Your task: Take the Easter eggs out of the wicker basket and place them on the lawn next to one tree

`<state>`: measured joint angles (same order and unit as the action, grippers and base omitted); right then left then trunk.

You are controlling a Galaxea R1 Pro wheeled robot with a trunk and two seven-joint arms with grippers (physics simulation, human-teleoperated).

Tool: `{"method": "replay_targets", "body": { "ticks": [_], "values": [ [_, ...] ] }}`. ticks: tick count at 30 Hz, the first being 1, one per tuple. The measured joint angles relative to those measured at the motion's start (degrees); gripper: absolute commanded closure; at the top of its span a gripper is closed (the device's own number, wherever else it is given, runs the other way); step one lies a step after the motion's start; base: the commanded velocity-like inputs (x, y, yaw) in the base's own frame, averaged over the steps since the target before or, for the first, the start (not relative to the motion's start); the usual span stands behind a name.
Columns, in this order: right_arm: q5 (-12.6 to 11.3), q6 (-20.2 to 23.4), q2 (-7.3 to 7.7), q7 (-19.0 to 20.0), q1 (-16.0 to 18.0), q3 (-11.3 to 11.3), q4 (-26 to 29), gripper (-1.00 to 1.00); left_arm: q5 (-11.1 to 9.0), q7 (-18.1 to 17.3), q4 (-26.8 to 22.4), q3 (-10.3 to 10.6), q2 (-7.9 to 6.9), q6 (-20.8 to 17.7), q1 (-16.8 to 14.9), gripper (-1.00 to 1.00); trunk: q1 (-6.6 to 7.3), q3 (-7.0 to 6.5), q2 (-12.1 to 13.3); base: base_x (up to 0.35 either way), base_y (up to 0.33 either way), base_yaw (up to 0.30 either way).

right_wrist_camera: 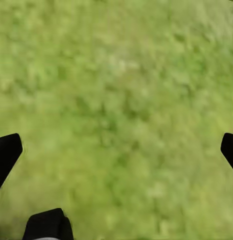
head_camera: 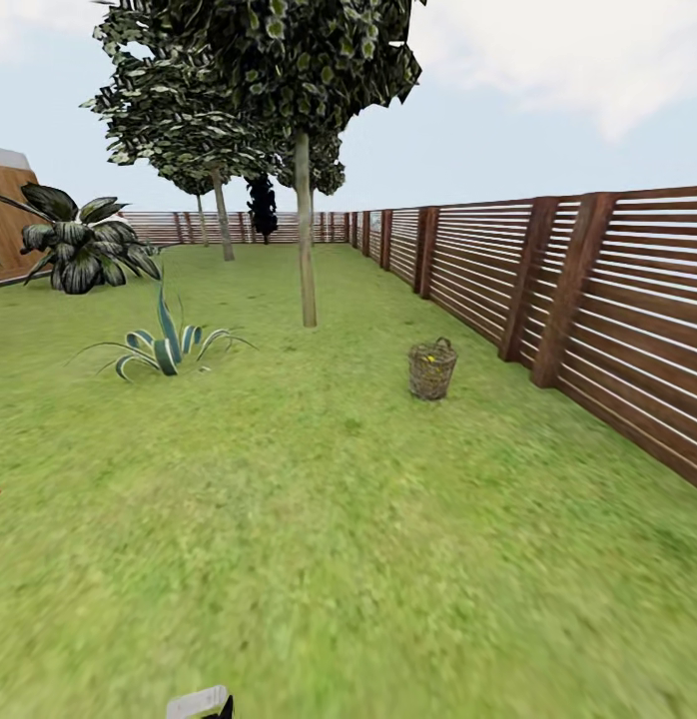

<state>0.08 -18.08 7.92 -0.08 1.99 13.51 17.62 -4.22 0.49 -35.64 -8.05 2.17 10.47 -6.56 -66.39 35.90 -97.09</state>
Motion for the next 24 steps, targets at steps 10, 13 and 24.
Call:
{"method": "replay_targets", "body": {
  "ticks": [10, 13, 24],
  "values": [
    [0.1, 0.0, 0.01, 0.0, 0.0, 0.0, 0.0, -1.0, 0.0, 0.0, 0.0, 0.0, 0.0, 0.0, 0.0, -1.0, 0.0, 0.0, 0.0, 0.261, 0.218, 0.0],
    [0.1, 0.0, 0.0, 0.0, 0.0, 0.0, -0.1, -1.0, 0.0, 0.0, 0.0, 0.0, 0.0, 0.0, 0.0, -1.0, 0.0, 0.0, 0.0, 0.263, 0.214, 0.0],
    [0.1, 0.0, 0.0, 0.0, 0.0, 0.0, -0.4, -1.0, 0.0, 0.0, 0.0, 0.0, 0.07, 0.0, 0.0, -1.0, 0.0, 0.0, 0.0, 0.271, 0.197, 0.0]
  ]
}}
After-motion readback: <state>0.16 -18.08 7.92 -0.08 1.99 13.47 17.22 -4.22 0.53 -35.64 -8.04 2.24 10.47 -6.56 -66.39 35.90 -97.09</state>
